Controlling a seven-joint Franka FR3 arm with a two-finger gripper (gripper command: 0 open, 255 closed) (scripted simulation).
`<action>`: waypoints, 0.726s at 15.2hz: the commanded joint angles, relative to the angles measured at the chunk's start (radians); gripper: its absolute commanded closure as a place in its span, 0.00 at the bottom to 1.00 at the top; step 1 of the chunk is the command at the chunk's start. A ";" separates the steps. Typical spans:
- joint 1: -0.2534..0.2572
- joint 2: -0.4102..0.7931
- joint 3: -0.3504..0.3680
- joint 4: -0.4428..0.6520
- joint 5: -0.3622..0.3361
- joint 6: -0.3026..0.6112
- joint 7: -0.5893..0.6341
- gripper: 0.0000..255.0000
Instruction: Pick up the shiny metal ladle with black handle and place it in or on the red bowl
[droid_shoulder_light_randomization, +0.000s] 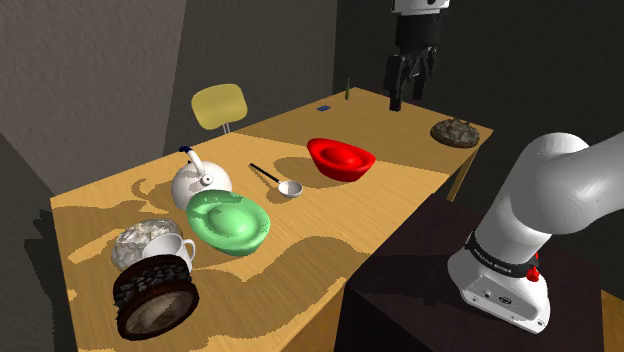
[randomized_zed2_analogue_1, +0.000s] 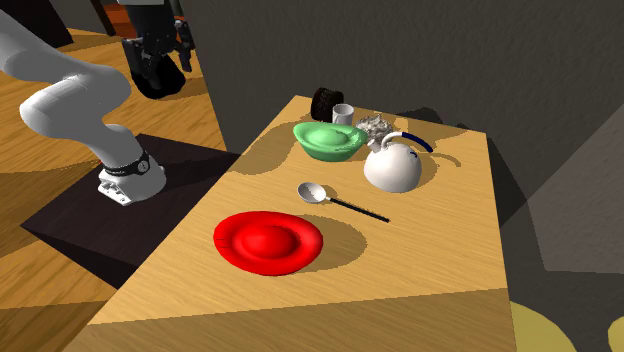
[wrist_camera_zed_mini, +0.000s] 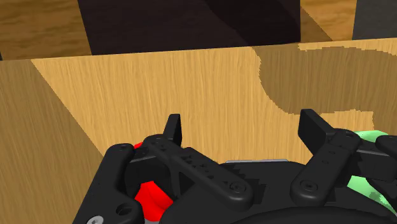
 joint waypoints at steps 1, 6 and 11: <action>0.000 0.000 0.000 0.000 0.000 0.000 0.000 0.00; -0.001 0.148 0.018 -0.016 0.005 0.166 0.005 0.00; -0.004 0.319 0.036 0.003 0.005 0.319 0.013 0.00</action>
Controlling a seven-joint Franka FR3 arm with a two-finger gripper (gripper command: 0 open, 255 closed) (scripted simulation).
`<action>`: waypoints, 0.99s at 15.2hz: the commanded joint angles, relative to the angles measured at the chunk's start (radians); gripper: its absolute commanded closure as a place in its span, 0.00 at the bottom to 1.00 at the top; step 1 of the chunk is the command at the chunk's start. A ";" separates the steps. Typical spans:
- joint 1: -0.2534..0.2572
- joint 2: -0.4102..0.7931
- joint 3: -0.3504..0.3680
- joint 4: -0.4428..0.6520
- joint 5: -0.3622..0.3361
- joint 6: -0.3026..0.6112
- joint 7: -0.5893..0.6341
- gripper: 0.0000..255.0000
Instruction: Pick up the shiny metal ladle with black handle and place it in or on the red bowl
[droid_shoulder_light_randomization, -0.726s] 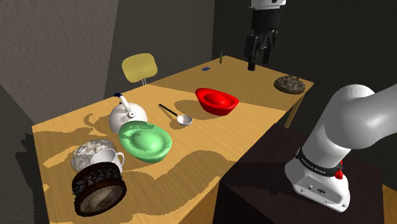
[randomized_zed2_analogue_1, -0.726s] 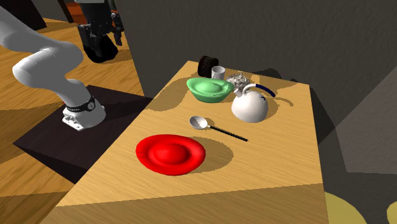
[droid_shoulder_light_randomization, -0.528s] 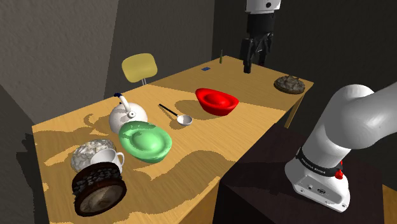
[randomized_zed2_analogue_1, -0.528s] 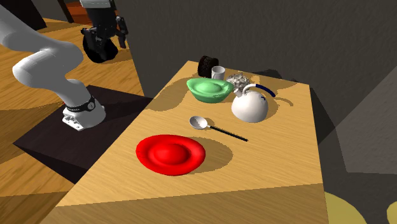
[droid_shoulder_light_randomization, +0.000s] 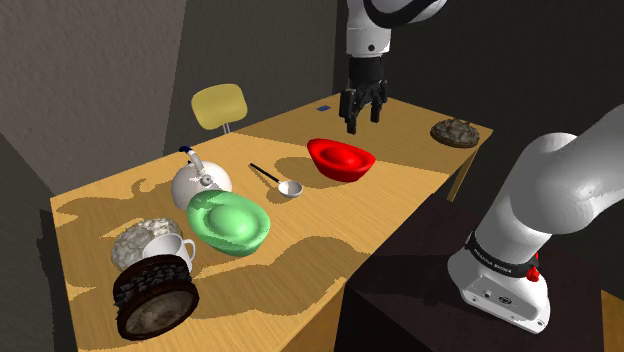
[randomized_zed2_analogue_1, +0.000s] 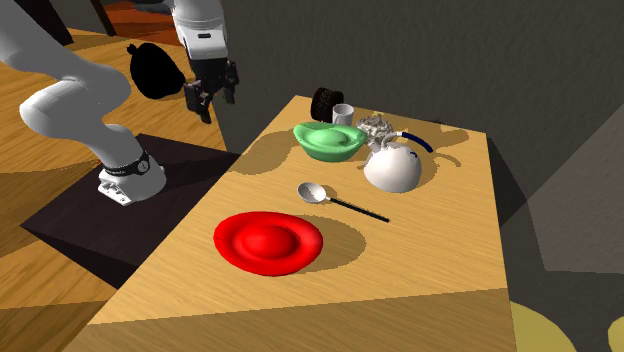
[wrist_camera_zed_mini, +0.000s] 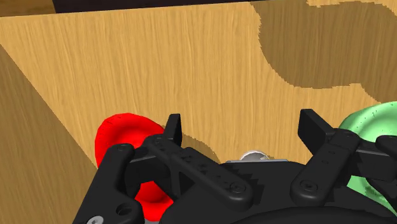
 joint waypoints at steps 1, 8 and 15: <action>-0.001 0.074 0.008 0.015 -0.001 0.062 0.005 0.00; -0.004 0.339 0.027 0.111 -0.019 0.233 0.025 0.00; 0.001 0.613 0.034 0.273 -0.054 0.346 0.052 0.00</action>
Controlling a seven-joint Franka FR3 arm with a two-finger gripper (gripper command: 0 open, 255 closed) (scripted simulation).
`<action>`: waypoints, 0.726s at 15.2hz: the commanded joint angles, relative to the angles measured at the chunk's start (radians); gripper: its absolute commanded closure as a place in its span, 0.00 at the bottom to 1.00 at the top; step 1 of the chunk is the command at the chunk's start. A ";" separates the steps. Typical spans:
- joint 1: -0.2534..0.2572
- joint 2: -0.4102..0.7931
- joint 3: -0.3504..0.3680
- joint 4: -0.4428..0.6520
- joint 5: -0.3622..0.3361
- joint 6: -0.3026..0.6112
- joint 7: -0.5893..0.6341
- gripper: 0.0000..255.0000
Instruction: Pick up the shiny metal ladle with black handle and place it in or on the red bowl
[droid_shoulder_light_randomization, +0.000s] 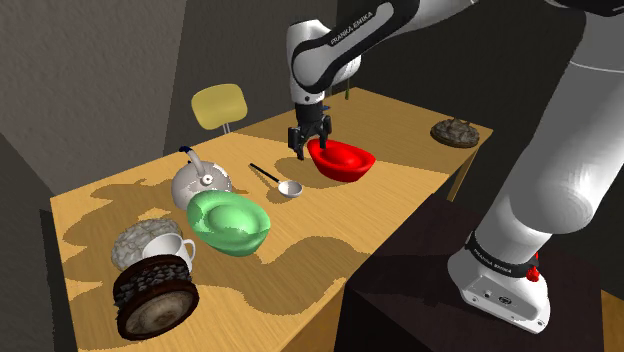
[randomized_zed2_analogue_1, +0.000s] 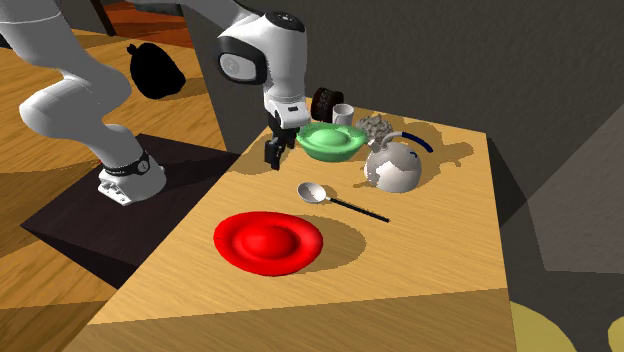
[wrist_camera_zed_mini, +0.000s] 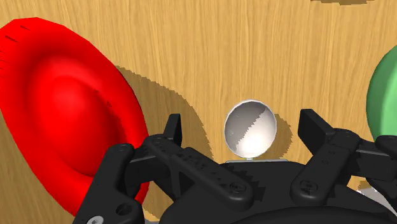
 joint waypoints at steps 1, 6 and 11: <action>0.005 0.080 0.002 0.056 -0.011 0.026 0.011 0.00; 0.017 0.278 -0.003 0.218 -0.038 0.061 0.029 0.00; 0.034 0.480 -0.013 0.418 -0.060 0.064 0.040 0.00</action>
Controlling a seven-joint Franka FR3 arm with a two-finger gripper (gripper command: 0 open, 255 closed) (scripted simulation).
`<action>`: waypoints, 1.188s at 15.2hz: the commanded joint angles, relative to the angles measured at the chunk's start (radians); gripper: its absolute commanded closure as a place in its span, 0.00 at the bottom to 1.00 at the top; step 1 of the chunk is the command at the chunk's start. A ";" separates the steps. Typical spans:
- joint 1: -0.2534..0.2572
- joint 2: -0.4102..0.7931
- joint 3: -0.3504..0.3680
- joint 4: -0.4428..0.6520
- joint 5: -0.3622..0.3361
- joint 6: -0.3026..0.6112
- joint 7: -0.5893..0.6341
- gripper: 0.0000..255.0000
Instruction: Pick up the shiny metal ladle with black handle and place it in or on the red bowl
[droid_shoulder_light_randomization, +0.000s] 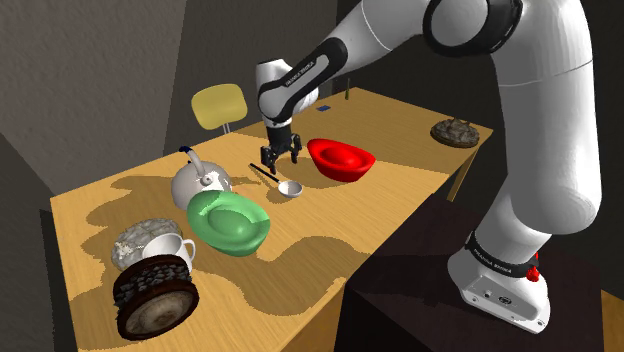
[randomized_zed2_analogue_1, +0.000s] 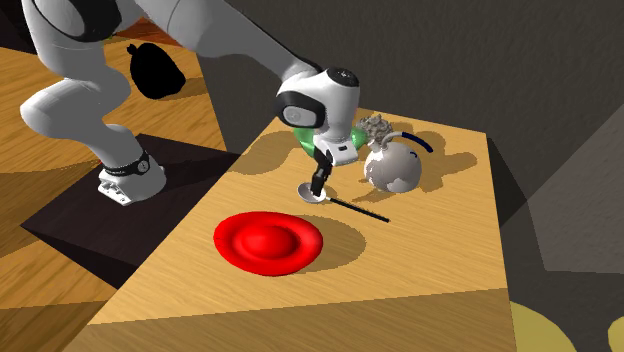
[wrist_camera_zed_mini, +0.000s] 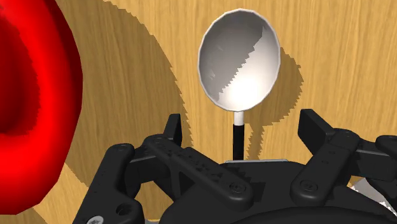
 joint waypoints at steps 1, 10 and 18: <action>0.006 0.081 -0.005 0.086 -0.007 -0.004 0.002 0.00; 0.018 0.233 -0.013 0.198 -0.019 0.037 0.006 0.00; 0.019 0.245 -0.014 0.195 -0.020 0.051 0.007 0.00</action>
